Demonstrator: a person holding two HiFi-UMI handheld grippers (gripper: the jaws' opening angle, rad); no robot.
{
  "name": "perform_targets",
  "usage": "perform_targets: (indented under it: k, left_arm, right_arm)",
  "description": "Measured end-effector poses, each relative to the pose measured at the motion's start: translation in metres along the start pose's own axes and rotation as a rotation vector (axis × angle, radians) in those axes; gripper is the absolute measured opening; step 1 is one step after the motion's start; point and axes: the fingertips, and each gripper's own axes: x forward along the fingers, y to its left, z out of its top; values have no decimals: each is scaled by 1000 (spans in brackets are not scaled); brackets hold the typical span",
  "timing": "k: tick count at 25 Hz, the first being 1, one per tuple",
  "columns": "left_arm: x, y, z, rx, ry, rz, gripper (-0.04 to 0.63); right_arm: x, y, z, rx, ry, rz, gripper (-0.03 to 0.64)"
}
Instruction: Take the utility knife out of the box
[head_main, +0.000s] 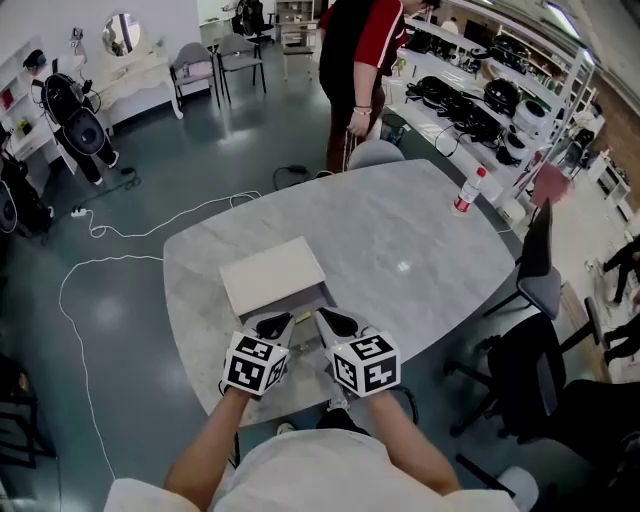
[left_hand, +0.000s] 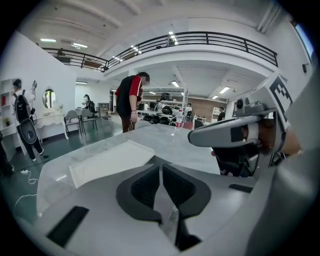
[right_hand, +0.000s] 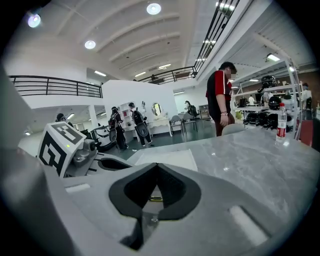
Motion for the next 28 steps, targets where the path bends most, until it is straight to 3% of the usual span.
perform_targets:
  k: [10,28]
  left_arm:
    - [33,13,-10,41,91,13,26]
    - [69,18,-55,197,349,-83,28]
  right_arm:
    - [26,-26,7,-13,20,64,5]
    - [56,-40,-3,-2,74,127,5]
